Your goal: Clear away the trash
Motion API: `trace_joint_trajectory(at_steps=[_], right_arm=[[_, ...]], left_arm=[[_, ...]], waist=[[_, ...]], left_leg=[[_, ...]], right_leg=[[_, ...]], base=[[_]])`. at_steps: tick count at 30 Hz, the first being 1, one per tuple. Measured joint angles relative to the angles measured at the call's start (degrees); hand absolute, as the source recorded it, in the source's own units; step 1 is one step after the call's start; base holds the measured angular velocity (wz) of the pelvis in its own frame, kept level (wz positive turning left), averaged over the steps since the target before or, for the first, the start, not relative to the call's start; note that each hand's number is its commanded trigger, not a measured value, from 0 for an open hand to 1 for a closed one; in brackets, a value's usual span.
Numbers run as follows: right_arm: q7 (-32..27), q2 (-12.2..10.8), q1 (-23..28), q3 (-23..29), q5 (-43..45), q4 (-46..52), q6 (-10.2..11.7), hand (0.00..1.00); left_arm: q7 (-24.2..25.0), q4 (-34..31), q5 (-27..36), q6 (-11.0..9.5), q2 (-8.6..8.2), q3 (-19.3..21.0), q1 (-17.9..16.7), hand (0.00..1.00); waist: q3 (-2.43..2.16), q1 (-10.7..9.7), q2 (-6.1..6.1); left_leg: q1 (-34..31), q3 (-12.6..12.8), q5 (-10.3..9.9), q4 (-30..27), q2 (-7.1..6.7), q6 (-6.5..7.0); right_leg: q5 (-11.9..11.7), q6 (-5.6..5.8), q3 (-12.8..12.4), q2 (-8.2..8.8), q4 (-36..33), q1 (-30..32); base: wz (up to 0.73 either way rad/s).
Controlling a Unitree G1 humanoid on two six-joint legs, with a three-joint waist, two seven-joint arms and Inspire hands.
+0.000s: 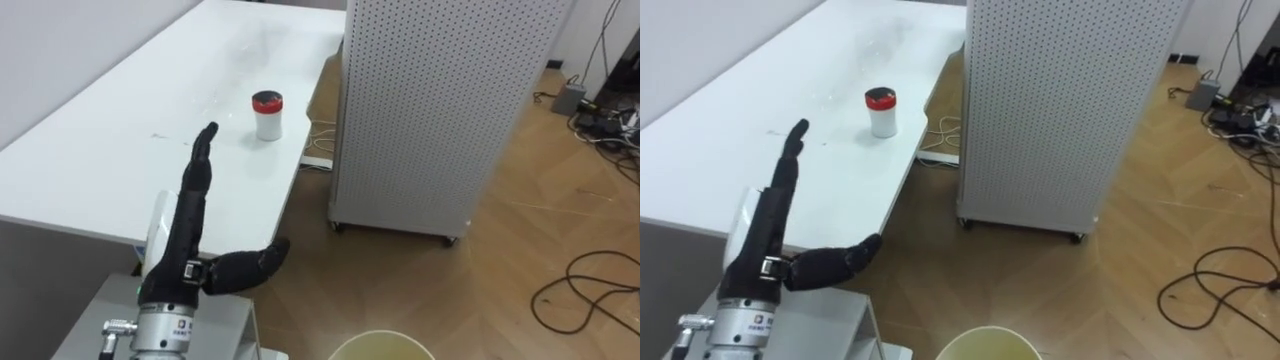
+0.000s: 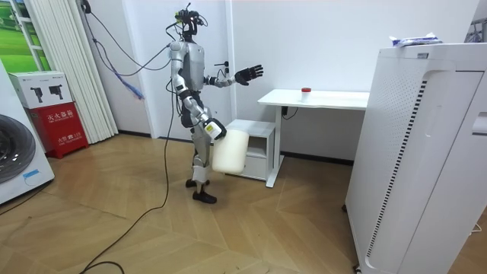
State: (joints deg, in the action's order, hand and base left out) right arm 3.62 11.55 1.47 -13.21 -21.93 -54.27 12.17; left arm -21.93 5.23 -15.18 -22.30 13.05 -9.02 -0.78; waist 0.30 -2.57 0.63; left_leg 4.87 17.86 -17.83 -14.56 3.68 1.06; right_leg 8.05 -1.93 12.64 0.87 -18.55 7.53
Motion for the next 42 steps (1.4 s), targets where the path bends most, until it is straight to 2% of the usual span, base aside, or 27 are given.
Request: trace_joint_trajectory(at_steps=[3,8,12,15,22,25,26,28,29,30,31,32,34,35,36,37,38,39,40,41,42], right_arm=[[0.86,0.01,0.63,1.06,0.51,0.62,0.00,1.00],[1.35,-0.09,1.57,1.08,0.45,0.84,-0.01,1.00],[2.46,-0.09,1.94,1.55,0.67,0.84,-0.39,1.00],[3.40,-0.12,2.02,2.43,1.92,0.87,-0.86,1.00],[3.61,-0.12,2.18,3.17,2.40,1.23,-1.08,1.00],[4.05,-0.43,2.18,2.90,2.45,1.26,-1.14,1.00],[4.04,-0.45,2.18,2.34,2.45,1.25,-1.26,1.00],[4.02,-0.53,2.28,1.99,2.77,1.27,-1.62,1.00],[3.90,-0.35,2.40,2.02,3.34,1.28,-1.80,1.00],[3.58,-0.18,2.39,2.03,3.84,1.53,-1.82,1.00],[3.42,-0.17,2.40,2.03,4.03,1.72,-1.83,1.00],[3.38,-0.19,2.40,2.02,4.28,1.76,-1.89,1.00],[2.69,0.15,2.42,2.09,4.32,1.69,-2.29,1.00],[2.31,0.37,2.42,2.38,4.33,1.51,-2.29,1.00],[1.75,0.51,2.42,2.37,4.29,1.29,-2.33,1.00],[1.45,0.57,2.43,2.33,4.29,1.30,-2.36,1.00],[1.12,0.80,2.43,2.18,4.29,1.35,-2.50,1.00],[1.18,0.88,2.42,1.79,4.31,1.48,-2.82,1.00],[1.22,0.89,2.43,1.46,4.39,1.48,-3.06,1.00],[1.49,0.89,2.48,0.95,4.64,1.48,-3.64,1.00],[1.96,0.88,2.48,0.94,4.73,1.71,-4.15,1.00]], left_arm=[[-0.07,0.00,0.01,0.00,0.09,0.01,-0.18,0.00],[-0.18,-0.02,0.28,0.00,0.21,0.06,-0.18,0.00],[-0.14,-0.01,5.56,0.03,0.21,0.36,-0.18,0.00],[-0.12,0.07,5.85,0.03,-0.13,2.29,-0.19,0.00],[-0.57,0.42,8.95,0.07,-0.10,2.54,-0.39,0.00],[-1.53,2.38,9.30,0.09,-0.25,2.84,-0.42,0.00],[-1.70,3.19,9.34,0.10,-0.37,2.84,-0.42,0.00],[-1.70,4.08,9.98,0.32,-0.38,3.01,-0.44,0.00],[-1.84,4.19,10.01,0.37,-0.52,3.26,-0.44,0.00],[-2.43,4.20,10.06,0.36,-0.56,3.29,-0.43,0.00],[-2.63,4.20,10.10,0.36,-0.57,3.29,-0.46,0.00],[-2.69,4.29,10.13,0.35,-0.64,3.22,-0.47,0.00],[-2.79,4.41,10.65,0.31,-0.99,2.36,-0.32,0.00],[-2.82,4.90,11.08,0.12,-1.27,1.77,-0.32,0.00],[-2.65,5.56,11.22,0.12,-1.72,1.71,-0.36,0.00],[-2.52,5.59,11.28,0.14,-2.01,1.90,-0.43,0.00],[-2.36,5.46,11.25,0.13,-2.67,2.31,-0.42,0.00],[-2.22,5.48,11.28,0.08,-2.63,2.66,-0.40,0.00],[-2.19,5.53,11.25,0.08,-2.65,2.97,-0.48,0.00],[-2.13,5.51,11.11,0.03,-2.71,3.69,-0.56,0.00],[-2.05,5.38,11.11,-0.17,-2.72,4.38,-0.60,0.00]], waist=[[0.05,0.08,0.08],[0.07,0.19,0.13],[0.15,0.13,0.02],[0.25,0.52,-0.13],[0.47,1.76,-0.07],[0.99,2.65,0.78],[1.09,2.94,1.04],[1.17,2.71,1.40],[1.11,2.73,1.42],[1.01,2.68,0.98],[1.04,2.70,0.74],[1.01,2.66,0.67],[1.07,2.37,1.03],[1.10,2.60,1.21],[0.99,3.54,1.15],[0.98,4.30,1.17],[0.65,5.69,0.63],[0.23,6.53,-0.13],[0.18,6.93,-0.45],[-0.04,7.60,-0.67],[-0.09,7.88,-0.64]], left_leg=[[0.82,-0.14,0.96,1.80,-0.52,0.08],[0.87,-0.79,1.26,2.15,-0.44,-0.05],[1.32,-0.85,1.32,2.17,-0.19,-0.16],[1.89,-0.85,1.33,2.14,-0.03,-0.18],[1.87,-1.06,1.31,0.37,0.31,-0.22],[1.66,-0.89,0.95,-2.72,0.68,-0.82],[1.02,-0.99,0.48,-4.90,1.20,-1.49],[-0.85,-1.60,-0.12,-10.39,2.23,-2.25],[-3.19,-2.50,-0.10,-15.71,2.96,-2.25],[-5.87,-3.68,0.07,-21.12,4.05,-2.34],[-7.40,-4.60,0.50,-24.02,4.59,-2.33],[-10.52,-6.92,0.62,-27.62,4.30,-2.20],[-15.86,-7.70,0.52,-27.46,2.04,-1.42],[-19.17,-7.87,1.17,-24.73,-0.13,-1.27],[-21.56,-8.52,3.53,-19.08,-2.45,-1.15],[-22.56,-8.62,5.28,-16.07,-3.38,-1.42],[-24.37,-8.91,8.53,-9.55,-3.56,-1.56],[-25.37,-9.29,11.20,-3.93,-3.52,-1.66],[-25.41,-9.66,11.99,-1.83,-3.38,-1.77],[-25.27,-11.06,12.70,0.48,-3.23,-1.99],[-25.25,-12.76,14.12,0.93,-3.20,-1.66]], right_leg=[[-0.05,0.05,0.03,0.00,0.23,-0.16],[-0.34,0.03,0.24,0.02,1.09,-0.70],[-0.61,-0.12,0.62,-0.19,2.02,-1.59],[-0.61,-0.13,0.59,-0.30,2.07,-2.30],[-0.07,-0.69,2.15,-0.06,0.97,-2.67],[1.47,-1.46,2.39,0.21,-1.33,-2.57],[2.21,-1.85,2.08,0.25,-1.70,-2.58],[4.07,-2.18,1.39,-0.12,-2.59,-2.50],[4.65,-2.54,1.17,-0.47,-3.04,-2.66],[4.94,-3.13,0.98,-1.26,-3.28,-3.24],[5.03,-3.44,0.83,-1.68,-3.28,-3.55],[5.33,-4.12,-0.43,-2.31,-3.44,-3.87],[5.63,-4.57,-3.40,-2.96,-3.37,-4.06],[5.77,-4.81,-5.46,-3.07,-3.37,-4.22],[5.83,-4.91,-7.95,-3.30,-3.38,-4.42],[5.86,-4.95,-9.15,-3.60,-3.46,-4.38],[6.35,-5.07,-10.85,-4.34,-4.01,-4.13],[7.64,-5.29,-11.60,-4.99,-5.36,-4.26],[8.45,-5.41,-11.62,-5.21,-6.02,-4.36],[10.55,-5.59,-12.55,-5.57,-8.26,-4.75],[12.99,-5.62,-12.92,-5.54,-10.69,-5.01]], base=[[0.02],[0.05],[0.00],[0.00],[0.05],[-0.10],[-0.06],[0.04],[0.00],[0.00],[0.04],[0.21],[0.19],[-0.10],[-0.25],[-0.55],[-0.70],[-0.67],[-0.62],[-0.58],[-0.52]])
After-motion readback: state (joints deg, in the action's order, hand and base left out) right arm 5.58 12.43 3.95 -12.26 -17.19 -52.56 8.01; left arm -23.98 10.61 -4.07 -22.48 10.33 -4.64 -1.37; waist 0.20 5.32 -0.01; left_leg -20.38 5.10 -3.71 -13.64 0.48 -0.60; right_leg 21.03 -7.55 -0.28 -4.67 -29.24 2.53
